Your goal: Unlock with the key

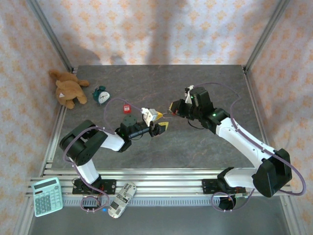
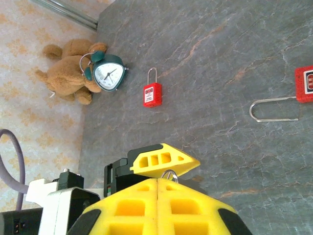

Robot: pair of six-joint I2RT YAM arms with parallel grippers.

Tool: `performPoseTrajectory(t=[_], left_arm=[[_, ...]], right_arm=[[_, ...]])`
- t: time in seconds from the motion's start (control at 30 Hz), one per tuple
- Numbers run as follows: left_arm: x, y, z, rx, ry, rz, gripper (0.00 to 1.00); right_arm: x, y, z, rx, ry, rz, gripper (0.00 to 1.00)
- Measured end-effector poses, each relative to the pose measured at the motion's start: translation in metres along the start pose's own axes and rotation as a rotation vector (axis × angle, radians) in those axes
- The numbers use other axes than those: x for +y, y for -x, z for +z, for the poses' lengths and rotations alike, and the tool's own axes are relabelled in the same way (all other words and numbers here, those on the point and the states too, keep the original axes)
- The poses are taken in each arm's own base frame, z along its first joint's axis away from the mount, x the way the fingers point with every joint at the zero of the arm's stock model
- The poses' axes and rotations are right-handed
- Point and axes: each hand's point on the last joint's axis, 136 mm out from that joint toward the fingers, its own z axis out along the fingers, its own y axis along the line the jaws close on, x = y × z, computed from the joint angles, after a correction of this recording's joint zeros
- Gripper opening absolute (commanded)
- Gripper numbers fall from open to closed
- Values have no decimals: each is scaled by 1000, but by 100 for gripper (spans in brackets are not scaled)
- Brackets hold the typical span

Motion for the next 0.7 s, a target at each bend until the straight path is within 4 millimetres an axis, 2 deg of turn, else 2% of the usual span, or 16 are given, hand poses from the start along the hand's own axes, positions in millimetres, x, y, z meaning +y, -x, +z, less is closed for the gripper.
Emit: performPoseTrajectory(t=[0.4, 0.7], left_arm=[[-3, 21, 9, -45, -31, 34, 49], [-5, 27, 13, -56, -53, 54, 24]], right_arm=[[6, -9, 2, 40, 25, -6, 0], [6, -13, 6, 56, 25, -7, 0]])
